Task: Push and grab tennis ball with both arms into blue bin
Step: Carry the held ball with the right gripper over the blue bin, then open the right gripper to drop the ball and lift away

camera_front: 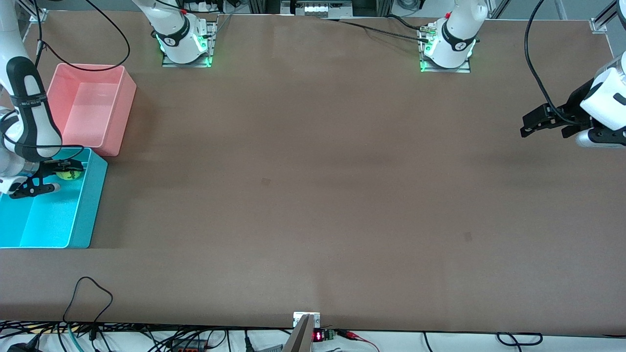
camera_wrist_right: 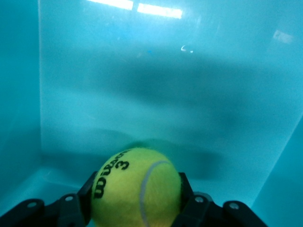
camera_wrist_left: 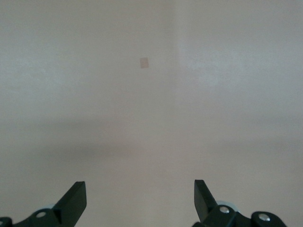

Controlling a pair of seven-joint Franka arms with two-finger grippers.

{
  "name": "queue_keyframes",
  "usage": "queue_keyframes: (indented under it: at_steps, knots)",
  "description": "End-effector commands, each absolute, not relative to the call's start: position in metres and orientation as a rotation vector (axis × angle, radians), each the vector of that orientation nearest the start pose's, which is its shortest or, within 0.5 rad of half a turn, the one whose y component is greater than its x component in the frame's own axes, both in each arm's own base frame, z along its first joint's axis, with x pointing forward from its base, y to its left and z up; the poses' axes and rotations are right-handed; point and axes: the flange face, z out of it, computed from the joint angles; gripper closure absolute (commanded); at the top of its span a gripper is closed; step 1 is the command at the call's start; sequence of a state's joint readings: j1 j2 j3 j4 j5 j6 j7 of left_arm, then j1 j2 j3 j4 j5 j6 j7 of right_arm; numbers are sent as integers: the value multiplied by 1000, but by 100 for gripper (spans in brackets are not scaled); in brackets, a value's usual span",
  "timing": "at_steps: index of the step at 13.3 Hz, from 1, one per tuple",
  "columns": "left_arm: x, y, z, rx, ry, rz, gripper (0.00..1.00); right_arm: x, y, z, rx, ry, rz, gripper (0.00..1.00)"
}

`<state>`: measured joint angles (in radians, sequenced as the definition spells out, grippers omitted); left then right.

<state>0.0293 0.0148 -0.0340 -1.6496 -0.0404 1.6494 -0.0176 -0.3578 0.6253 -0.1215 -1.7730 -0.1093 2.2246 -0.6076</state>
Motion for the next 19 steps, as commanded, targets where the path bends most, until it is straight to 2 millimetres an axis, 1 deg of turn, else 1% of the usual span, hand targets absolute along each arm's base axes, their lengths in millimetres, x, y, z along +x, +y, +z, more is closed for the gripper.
queue_keyframes:
  at_steps: [1, 3, 4, 5, 6, 8, 9, 10, 11, 12, 13, 14, 15, 16, 17, 19]
  knots:
    - [564, -7, 593, -3185, -32, 18, 0, 568, -297, 203, -3152, -350, 334, 0]
    - [564, -6, 592, -3185, -34, 20, 0, 571, -298, 214, -3160, -344, 308, 0]
    - [564, -6, 592, -3186, -34, 20, 0, 576, -293, 228, -3172, -350, 273, 0]
    - [564, -6, 592, -3185, -34, 20, 0, 582, -287, 251, -3190, -352, 223, 0]
    - [564, -6, 593, -3183, -32, 18, 0, 590, -276, 280, -3197, -375, 169, 0]
    - [564, -7, 593, -3183, -27, 15, 0, 598, -246, 351, -3205, -438, 57, 0]
    - [564, -7, 592, -3185, -27, 20, 0, 604, -222, 387, -3211, -496, -8, 0]
    - [564, -7, 593, -3185, -27, 18, 0, 605, -198, 419, -3209, -547, -40, 0]
    - [564, -5, 592, -3185, -32, 20, 0, 602, -175, 448, -3194, -585, -52, 0]
    - [564, -5, 592, -3185, -32, 20, 0, 597, -147, 474, -3147, -584, -61, 0]
    - [564, -7, 592, -3185, -27, 18, 0, 592, -113, 501, -3112, -539, -65, 0]
    - [564, -7, 592, -3185, -27, 18, 0, 584, -87, 522, -3119, -470, -50, 0]
    - [564, -7, 592, -3183, -24, 18, 0, 575, -63, 538, -3122, -414, -22, 0]
    - [564, -7, 592, -3183, -22, 18, 0, 568, -44, 551, -3121, -388, 1, 0]
    - [564, -7, 592, -3183, -22, 18, 0, 565, -28, 560, -3117, -399, 7, 0]
    - [564, -8, 592, -3185, -17, 18, 0, 562, -13, 576, -3117, -375, 34, 0]
